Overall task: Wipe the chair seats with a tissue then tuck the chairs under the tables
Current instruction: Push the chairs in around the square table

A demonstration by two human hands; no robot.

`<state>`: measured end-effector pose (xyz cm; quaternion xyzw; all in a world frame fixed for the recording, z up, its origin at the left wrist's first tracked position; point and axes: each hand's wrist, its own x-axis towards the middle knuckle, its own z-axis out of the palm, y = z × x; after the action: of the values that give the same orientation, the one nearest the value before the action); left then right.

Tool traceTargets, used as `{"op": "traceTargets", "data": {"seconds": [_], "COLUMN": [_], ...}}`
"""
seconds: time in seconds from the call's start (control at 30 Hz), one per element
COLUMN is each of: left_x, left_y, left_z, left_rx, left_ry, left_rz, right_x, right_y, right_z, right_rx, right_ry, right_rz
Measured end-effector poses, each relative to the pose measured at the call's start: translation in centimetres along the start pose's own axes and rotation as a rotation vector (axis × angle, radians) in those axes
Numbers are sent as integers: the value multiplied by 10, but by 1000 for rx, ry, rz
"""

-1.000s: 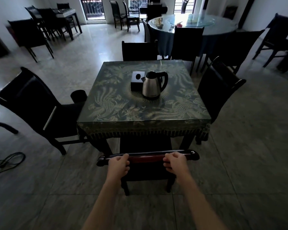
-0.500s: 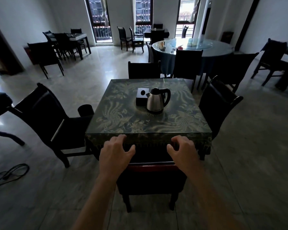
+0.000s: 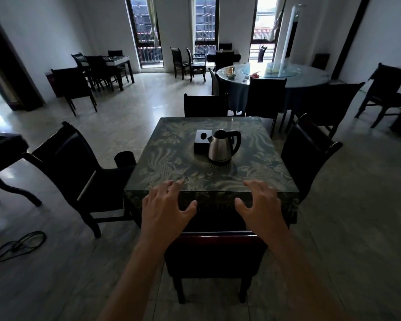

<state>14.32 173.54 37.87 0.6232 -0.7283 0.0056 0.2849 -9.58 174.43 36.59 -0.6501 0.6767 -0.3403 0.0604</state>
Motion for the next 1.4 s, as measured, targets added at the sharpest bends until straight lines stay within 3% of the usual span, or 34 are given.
{"op": "traceTargets", "data": {"seconds": [0.33, 0.63, 0.87, 1.4], "left_x": [-3, 1, 21, 41], "left_y": [-5, -66, -174, -431], "left_z": [11, 5, -18, -133], "left_rx": [13, 27, 21, 175], "left_ry": [-22, 15, 67, 244], "left_rz": [-77, -238, -389, -692], "right_x": [9, 35, 74, 131], "right_y": [3, -47, -136, -408], "right_z": [20, 81, 167, 370], "right_rx": [8, 21, 85, 192], "right_ry": [-73, -225, -334, -569], "right_rz": [-67, -206, -326, -597]}}
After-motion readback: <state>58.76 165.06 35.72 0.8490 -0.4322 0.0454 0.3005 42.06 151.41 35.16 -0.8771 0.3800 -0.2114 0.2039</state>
